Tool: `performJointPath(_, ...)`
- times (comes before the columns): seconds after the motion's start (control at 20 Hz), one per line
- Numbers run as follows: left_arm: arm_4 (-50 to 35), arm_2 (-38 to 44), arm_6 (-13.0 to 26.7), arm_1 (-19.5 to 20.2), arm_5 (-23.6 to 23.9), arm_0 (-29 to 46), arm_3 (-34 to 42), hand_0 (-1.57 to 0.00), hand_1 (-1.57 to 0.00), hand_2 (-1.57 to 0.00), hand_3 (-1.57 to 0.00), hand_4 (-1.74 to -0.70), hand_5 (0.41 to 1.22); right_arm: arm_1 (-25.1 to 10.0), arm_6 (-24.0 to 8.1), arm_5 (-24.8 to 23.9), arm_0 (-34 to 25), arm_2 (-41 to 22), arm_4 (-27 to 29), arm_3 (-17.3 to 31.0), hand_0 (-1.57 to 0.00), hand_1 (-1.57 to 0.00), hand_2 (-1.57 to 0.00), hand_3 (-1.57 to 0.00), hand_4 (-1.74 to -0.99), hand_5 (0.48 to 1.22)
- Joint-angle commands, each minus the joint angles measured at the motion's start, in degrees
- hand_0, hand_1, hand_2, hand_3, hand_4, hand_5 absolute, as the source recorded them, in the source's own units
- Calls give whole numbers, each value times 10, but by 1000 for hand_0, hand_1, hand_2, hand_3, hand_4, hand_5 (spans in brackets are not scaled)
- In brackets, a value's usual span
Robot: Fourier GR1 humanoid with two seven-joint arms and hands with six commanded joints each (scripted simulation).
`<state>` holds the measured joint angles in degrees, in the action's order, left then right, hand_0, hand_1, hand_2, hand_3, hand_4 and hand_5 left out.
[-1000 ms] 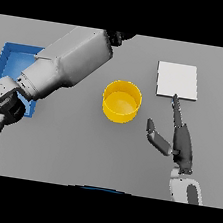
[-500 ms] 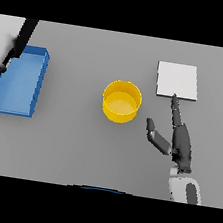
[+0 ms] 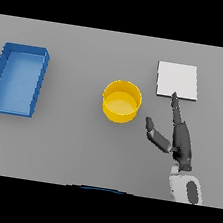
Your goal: Pick up the red beaker and tilt it to pour out 1 green nut into yellow bowl. Pick up the yellow bowl and place it on the metallic measuring scale.
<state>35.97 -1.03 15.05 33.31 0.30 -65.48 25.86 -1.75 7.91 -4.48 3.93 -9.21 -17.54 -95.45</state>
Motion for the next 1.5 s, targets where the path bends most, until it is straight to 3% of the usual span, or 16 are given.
performJointPath(0.0,-20,13,18,-3,8,26,24,-1571,-1571,-1571,-1467,-1741,1221,-3,3,1,3,0,0,-3,1,1,1,1,-1047,651)
performJointPath(0.35,-102,52,117,-31,43,208,233,-1571,-1571,-1571,-1450,-1741,1221,-1,-8,-6,-1,-8,-21,3,1,1,1,1,-1026,648)
performJointPath(0.7,-129,63,134,-72,82,324,355,-1571,-1571,-1571,-1512,-1741,1221,-7,14,3,7,0,-3,6,1,1,1,1,-1004,648)
performJointPath(0.8,-138,67,145,-84,87,346,377,-1571,-1571,-1571,-1533,-1741,1173,3,13,2,9,-6,-3,4,1,1,1,1,-1006,647)
performJointPath(0.85,-141,69,154,-85,87,354,388,-1571,-1571,-1571,-1541,-1741,1151,-4,28,3,14,-2,0,2,1,1,1,1,-1012,650)
performJointPath(1.0,-138,62,156,-88,87,382,419,-1571,-1571,-1571,-1555,-1741,1046,-9,20,0,10,1,-6,2,1,1,1,1,-1013,644)
performJointPath(1.1,-125,52,164,-85,79,389,421,-1571,-1571,-1571,-1561,-1645,941,-4,8,-2,10,-3,-9,-2,1,1,1,1,-1021,636)
performJointPath(1.25,-119,42,168,-83,70,410,447,-1571,-1543,-1501,-1470,-1275,810,-4,12,-1,15,-4,-8,-5,1,1,1,1,-1012,634)
performJointPath(1.35,-125,42,163,-81,57,415,451,-1393,-1215,-1209,-1136,-1068,749,-2,24,0,20,-5,-4,-3,1,1,1,1,-1007,635)
performJointPath(1.45,-129,39,167,-80,48,427,460,-965,-796,-816,-768,-958,696,-7,23,4,20,1,3,-7,1,1,1,1,-1004,635)
